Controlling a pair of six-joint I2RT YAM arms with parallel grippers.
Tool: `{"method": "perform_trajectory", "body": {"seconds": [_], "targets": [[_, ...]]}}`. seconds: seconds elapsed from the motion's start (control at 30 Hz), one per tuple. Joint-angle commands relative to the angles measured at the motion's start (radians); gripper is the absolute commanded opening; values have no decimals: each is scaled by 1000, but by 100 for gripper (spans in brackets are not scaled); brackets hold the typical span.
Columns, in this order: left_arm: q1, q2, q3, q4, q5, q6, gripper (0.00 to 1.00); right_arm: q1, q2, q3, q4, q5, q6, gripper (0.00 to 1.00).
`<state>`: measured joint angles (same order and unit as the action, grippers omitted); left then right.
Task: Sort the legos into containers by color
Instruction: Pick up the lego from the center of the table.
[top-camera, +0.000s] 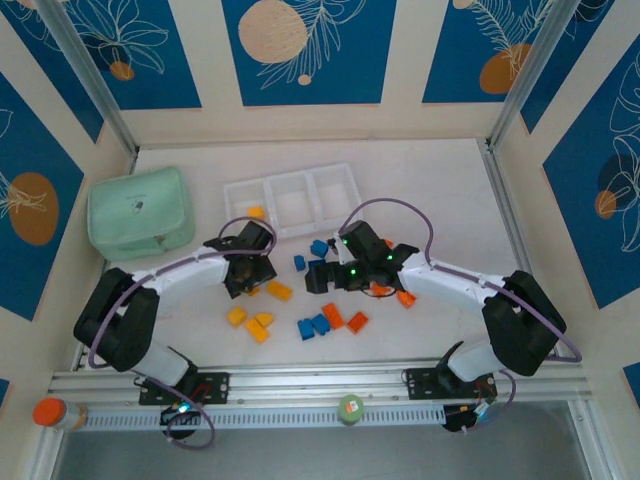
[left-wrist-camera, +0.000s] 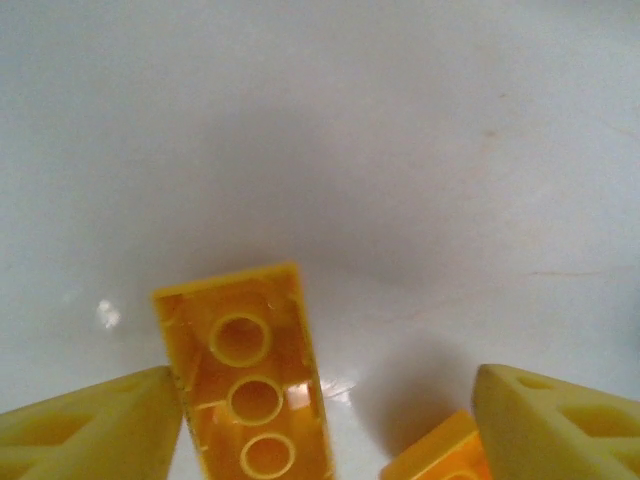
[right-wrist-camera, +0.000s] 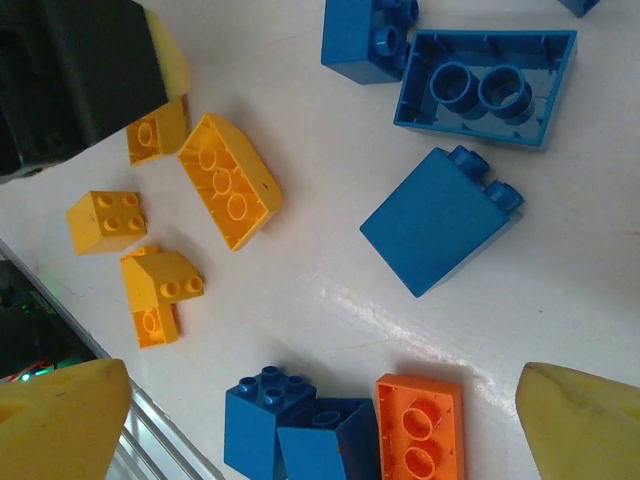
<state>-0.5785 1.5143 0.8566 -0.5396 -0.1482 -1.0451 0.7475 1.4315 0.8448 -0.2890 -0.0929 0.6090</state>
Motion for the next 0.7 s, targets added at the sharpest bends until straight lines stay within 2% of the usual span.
{"method": "perform_trajectory", "body": {"seconds": [0.0,0.37,0.67], "targets": [[10,42,35,6,-40,30,68,-1,4,43,-35,0,-20,99],[14,33,2,-8,-19,95,50,-5,4,41,-29,4,-15,99],[16,37,20,-27,-12,175,40,-8,10,50,-20,-4,-5,99]]}}
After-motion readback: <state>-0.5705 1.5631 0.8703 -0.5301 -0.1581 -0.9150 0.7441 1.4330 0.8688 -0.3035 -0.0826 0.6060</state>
